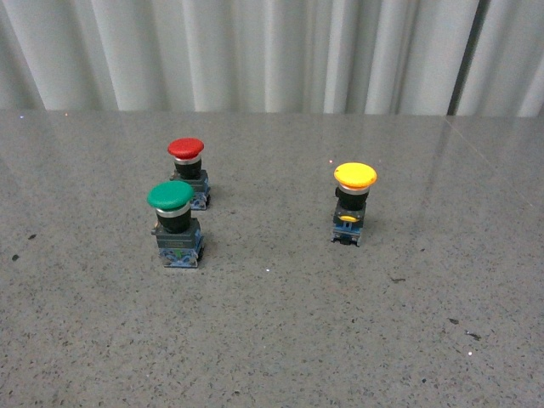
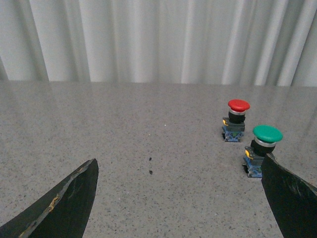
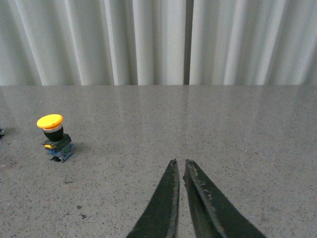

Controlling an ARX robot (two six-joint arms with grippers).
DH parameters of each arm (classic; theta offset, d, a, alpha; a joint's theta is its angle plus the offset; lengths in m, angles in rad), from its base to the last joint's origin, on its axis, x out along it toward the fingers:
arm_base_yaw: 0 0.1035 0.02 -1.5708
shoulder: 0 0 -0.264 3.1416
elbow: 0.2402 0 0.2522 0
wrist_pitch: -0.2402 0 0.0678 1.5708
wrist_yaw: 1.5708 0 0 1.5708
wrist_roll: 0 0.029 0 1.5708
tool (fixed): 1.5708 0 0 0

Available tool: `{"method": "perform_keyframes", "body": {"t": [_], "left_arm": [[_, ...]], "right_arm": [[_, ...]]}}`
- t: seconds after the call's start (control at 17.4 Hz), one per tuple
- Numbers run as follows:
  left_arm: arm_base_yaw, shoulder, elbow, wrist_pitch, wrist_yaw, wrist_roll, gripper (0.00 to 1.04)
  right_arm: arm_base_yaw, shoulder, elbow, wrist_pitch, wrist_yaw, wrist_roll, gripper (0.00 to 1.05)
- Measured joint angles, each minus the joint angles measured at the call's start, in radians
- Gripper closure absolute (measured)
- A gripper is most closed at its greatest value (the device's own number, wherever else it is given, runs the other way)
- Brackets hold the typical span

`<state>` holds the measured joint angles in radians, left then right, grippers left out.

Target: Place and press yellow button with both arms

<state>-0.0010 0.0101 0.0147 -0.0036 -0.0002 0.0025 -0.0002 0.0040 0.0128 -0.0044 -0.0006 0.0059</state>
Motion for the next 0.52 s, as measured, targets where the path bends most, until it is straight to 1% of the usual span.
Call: {"method": "perform_keyframes", "body": {"t": [0.12, 0.23, 0.29, 0.35, 0.52], "left_arm": [[0.0, 0.0, 0.0, 0.0, 0.0, 0.0, 0.07], [0.0, 0.0, 0.0, 0.0, 0.0, 0.0, 0.07], [0.0, 0.0, 0.0, 0.0, 0.0, 0.0, 0.07], [0.0, 0.0, 0.0, 0.0, 0.0, 0.0, 0.07], [0.0, 0.0, 0.0, 0.0, 0.0, 0.0, 0.07]], "right_arm": [[0.0, 0.0, 0.0, 0.0, 0.0, 0.0, 0.78], [0.0, 0.0, 0.0, 0.0, 0.0, 0.0, 0.59], [0.0, 0.0, 0.0, 0.0, 0.0, 0.0, 0.46], [0.0, 0.0, 0.0, 0.0, 0.0, 0.0, 0.37], [0.0, 0.0, 0.0, 0.0, 0.0, 0.0, 0.05]]}}
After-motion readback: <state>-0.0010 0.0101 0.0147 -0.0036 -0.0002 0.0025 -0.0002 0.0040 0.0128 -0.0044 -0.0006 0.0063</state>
